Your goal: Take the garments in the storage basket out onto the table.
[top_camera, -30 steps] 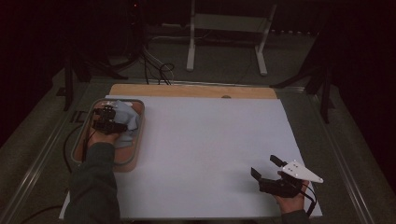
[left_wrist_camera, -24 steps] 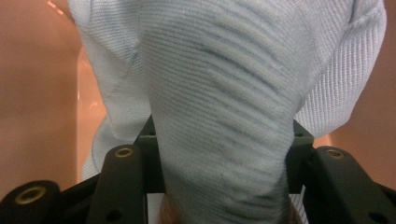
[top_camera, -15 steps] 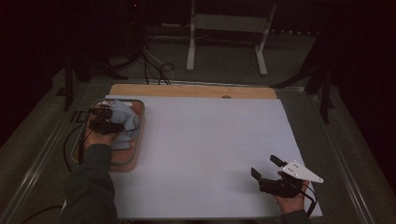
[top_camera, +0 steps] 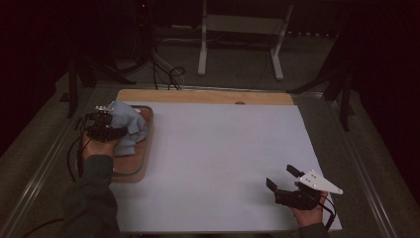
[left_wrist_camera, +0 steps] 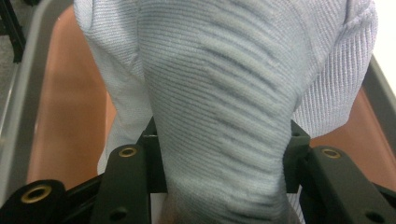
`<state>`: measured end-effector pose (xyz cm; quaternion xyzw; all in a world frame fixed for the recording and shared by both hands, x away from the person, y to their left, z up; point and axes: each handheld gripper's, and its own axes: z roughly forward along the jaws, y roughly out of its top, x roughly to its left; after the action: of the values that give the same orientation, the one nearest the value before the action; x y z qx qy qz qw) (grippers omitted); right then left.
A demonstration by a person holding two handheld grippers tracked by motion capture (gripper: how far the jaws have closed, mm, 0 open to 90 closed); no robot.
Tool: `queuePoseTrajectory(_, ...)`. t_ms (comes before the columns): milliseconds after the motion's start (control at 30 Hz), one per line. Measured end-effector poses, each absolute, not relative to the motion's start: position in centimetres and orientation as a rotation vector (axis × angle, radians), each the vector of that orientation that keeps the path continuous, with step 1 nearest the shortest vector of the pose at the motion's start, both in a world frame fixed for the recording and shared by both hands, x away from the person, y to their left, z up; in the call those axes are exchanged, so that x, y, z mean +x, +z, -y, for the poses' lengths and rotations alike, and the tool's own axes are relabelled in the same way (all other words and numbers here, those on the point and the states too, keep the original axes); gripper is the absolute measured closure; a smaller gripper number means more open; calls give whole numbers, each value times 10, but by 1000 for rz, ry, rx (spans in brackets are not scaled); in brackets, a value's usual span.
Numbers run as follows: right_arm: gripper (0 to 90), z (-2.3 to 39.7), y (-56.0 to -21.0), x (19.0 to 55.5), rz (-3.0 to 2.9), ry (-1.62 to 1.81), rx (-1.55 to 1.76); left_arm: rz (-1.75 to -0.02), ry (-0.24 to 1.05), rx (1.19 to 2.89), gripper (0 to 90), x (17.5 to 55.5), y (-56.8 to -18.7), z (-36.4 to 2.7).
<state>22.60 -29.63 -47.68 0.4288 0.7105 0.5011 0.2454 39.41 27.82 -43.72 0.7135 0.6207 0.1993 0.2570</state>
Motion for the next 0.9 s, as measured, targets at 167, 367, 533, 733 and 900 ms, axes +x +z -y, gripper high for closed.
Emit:
queuePoseTrajectory(167,85,296,-477,226,-1940,1368,1169,-1673,550,1908,527,391,-433,-280)
queuePoseTrajectory(367,84,296,-477,226,-1940,1369,1172,-1650,540,1872,526,388,-429,-283)
queuePoseTrajectory(533,85,296,-477,226,-1940,1369,1172,-1632,527,1854,525,386,-425,-285)
queuePoseTrajectory(733,85,296,-477,226,-1940,1368,1171,-1574,521,1839,523,383,-420,-286)
queuePoseTrajectory(900,85,296,-477,226,-1940,1367,1171,-1530,506,1828,523,381,-417,-287)
